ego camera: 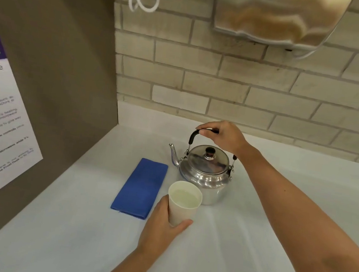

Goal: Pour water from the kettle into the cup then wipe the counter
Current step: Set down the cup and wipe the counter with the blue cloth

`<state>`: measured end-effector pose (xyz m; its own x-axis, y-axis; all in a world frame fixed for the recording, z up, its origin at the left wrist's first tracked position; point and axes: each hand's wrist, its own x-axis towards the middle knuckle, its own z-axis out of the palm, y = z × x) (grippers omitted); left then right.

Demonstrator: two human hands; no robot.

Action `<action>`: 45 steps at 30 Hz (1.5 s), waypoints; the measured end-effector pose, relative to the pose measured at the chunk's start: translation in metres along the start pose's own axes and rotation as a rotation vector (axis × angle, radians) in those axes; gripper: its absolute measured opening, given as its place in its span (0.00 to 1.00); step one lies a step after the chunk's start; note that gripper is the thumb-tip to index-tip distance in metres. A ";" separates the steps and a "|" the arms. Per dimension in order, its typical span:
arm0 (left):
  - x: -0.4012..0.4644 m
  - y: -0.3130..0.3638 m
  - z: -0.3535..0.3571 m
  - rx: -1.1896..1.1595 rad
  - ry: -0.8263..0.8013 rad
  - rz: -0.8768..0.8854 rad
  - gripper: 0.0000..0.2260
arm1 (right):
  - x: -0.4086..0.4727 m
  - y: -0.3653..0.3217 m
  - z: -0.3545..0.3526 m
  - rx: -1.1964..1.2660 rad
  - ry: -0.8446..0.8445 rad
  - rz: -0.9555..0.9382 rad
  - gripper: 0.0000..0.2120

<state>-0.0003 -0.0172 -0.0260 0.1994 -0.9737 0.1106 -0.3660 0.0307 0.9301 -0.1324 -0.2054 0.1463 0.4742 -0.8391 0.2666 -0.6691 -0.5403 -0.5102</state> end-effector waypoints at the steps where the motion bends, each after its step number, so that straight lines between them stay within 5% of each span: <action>1: 0.000 0.000 0.000 0.008 0.001 -0.002 0.32 | 0.001 0.001 0.001 0.021 -0.006 0.007 0.08; 15: 0.001 0.002 0.000 0.026 0.006 -0.019 0.32 | 0.001 0.010 0.000 0.029 0.009 -0.022 0.08; 22: -0.002 0.006 -0.001 0.035 0.018 -0.009 0.31 | -0.017 0.007 -0.004 -0.164 -0.025 -0.011 0.19; 32: -0.018 0.020 -0.013 0.146 -0.059 -0.022 0.33 | -0.119 -0.003 0.002 -0.182 0.229 0.170 0.25; 38: -0.051 0.021 -0.034 0.354 -0.111 -0.041 0.29 | -0.194 -0.002 0.049 -0.157 0.143 0.227 0.24; 45: -0.038 0.037 -0.079 0.376 -0.067 0.130 0.18 | -0.249 -0.003 0.099 -0.263 0.124 0.453 0.22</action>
<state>0.0499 0.0389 0.0319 0.0748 -0.9800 0.1844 -0.6937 0.0817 0.7156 -0.1922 0.0112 0.0002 0.0441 -0.9845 0.1695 -0.9195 -0.1064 -0.3783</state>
